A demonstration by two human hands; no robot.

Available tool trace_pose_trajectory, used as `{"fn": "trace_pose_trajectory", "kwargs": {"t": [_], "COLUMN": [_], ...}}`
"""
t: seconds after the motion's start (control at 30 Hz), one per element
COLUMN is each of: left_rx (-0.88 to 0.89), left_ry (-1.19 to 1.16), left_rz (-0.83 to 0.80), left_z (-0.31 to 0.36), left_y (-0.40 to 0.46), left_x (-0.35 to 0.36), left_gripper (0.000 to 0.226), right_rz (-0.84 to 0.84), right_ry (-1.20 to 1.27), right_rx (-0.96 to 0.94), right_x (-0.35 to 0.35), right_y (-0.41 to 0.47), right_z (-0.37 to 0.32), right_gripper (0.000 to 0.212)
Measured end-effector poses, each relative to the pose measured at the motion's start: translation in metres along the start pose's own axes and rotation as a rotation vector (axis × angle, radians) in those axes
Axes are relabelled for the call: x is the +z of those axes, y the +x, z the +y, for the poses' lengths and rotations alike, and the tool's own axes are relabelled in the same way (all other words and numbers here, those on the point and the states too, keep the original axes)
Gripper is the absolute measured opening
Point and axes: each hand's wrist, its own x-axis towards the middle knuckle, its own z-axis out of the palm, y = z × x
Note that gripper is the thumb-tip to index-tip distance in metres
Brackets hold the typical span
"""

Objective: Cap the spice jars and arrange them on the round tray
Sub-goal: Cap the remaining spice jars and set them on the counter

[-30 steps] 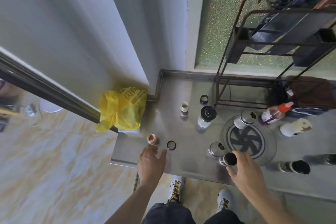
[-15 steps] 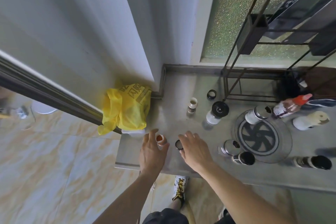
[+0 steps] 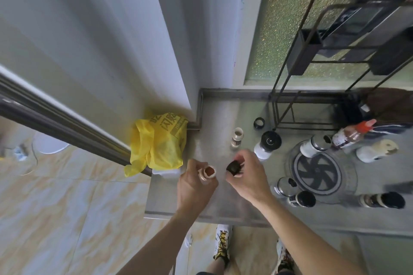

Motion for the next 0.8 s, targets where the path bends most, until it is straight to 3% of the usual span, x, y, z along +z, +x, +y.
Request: {"fn": "trace_pose_trajectory", "kwargs": {"t": [0.1,0.37,0.53,0.8], "left_rx": [0.085,0.456,0.552,0.596], "left_ry": [-0.105,-0.252,-0.218,-0.128], "left_rz": [0.000,0.010,-0.041,-0.143], "left_z": [0.045,0.140,0.155,0.157], "left_y": [0.001,0.004,0.010,0.011], "left_x": [-0.014,-0.036,-0.035,-0.031], "left_gripper": [0.033,0.026,0.034,0.036], "right_rz": [0.100,0.066,-0.075,-0.111], "right_ry": [0.254,0.264,-0.029,-0.587], "right_rx": [-0.042,-0.241,-0.352,-0.303], "right_x": [-0.059,-0.161,-0.192,-0.202], "right_y": [-0.010,-0.024,-0.019,-0.010], "right_z": [-0.048,-0.113,-0.122,-0.141], "right_gripper": [0.033,0.029,0.052,0.037]}}
